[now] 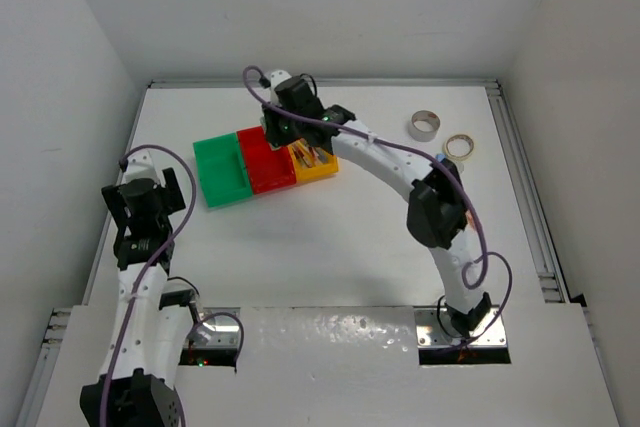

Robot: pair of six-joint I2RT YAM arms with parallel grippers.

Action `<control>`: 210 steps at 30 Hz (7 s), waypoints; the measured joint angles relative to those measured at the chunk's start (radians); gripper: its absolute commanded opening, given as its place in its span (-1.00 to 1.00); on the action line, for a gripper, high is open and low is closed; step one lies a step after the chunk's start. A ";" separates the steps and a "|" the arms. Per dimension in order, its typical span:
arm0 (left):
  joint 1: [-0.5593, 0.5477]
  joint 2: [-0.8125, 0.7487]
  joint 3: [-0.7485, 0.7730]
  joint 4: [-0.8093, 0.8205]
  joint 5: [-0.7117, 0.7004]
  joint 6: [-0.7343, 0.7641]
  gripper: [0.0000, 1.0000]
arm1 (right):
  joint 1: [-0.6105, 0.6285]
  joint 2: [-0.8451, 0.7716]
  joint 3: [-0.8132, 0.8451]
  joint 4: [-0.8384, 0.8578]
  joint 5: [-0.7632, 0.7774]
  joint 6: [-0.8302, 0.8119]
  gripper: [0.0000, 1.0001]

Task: Sort the stationery into containers
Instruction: Place the stationery in the storage box, then pick up the stationery from the center of the board, then place the stationery in the storage box, then pick up the stationery from the center of the board, then place the stationery in the storage box.

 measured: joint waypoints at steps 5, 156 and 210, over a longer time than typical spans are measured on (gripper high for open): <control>0.005 -0.060 -0.025 0.042 0.014 -0.024 0.91 | 0.021 0.132 -0.024 0.029 0.010 0.035 -1.00; 0.072 -0.046 -0.046 0.085 0.019 -0.029 0.90 | -0.894 -0.505 -1.018 -0.013 0.125 -0.113 0.57; 0.079 -0.051 -0.046 0.106 -0.003 -0.028 0.90 | -0.018 0.109 0.060 0.265 0.027 -0.031 -1.00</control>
